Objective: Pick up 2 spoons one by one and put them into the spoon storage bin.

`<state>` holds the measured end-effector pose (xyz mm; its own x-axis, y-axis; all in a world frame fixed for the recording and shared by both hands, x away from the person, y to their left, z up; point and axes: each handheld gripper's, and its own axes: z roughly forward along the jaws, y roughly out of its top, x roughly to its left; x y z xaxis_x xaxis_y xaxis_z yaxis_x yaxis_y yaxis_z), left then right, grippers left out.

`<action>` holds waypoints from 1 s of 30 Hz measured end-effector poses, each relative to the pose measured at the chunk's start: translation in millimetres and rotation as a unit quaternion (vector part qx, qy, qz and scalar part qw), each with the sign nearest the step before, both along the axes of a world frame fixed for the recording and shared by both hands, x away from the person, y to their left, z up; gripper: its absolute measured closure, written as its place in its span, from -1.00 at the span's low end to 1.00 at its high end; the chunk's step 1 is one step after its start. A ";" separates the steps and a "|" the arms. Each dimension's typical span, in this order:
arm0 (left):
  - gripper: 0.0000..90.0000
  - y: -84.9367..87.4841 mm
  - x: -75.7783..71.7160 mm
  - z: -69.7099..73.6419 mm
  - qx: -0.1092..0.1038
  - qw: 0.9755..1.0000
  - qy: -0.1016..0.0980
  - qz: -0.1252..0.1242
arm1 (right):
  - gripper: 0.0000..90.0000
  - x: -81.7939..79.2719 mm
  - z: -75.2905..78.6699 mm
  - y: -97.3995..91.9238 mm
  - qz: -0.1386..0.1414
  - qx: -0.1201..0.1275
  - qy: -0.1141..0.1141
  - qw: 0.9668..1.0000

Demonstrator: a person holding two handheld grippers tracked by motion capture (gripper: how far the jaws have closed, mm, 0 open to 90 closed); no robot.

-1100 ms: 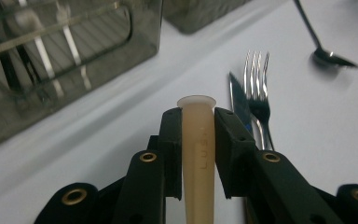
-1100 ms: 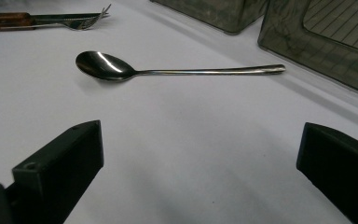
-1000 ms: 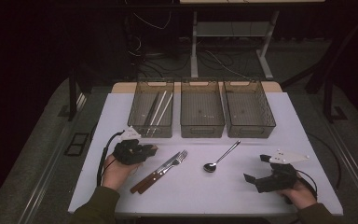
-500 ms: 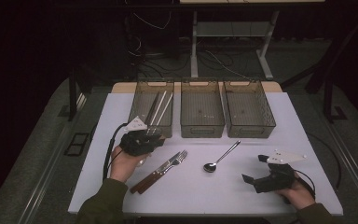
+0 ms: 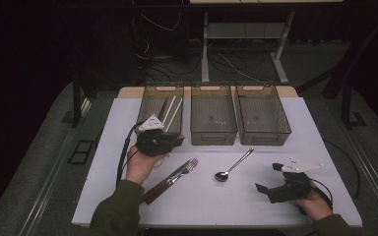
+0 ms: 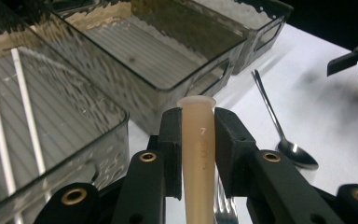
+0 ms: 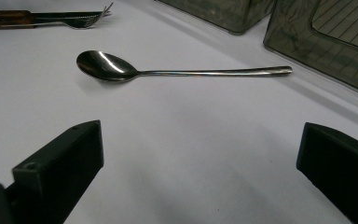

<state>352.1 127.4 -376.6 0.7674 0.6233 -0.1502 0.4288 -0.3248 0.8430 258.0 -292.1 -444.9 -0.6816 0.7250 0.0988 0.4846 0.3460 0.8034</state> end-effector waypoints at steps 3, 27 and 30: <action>0.62 -4.3 4.4 1.2 -0.007 1.000 -0.001 -0.001 | -0.98 0.0 0.1 0.1 0.000 0.000 0.000 1.000; 0.62 -49.0 58.4 15.0 -0.029 1.000 -0.009 -0.009 | -0.98 -0.6 1.5 -1.5 -0.006 0.007 0.000 1.000; 0.62 -56.4 67.5 15.3 -0.027 1.000 -0.007 -0.012 | -0.98 -1.0 2.4 -2.8 -0.008 0.011 -0.002 1.000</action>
<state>419.6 71.0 -361.3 0.7841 0.5963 -0.1720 0.4089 -0.2879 0.8660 257.0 -294.9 -442.5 -0.6699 0.7340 0.1115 0.4865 0.3206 0.8127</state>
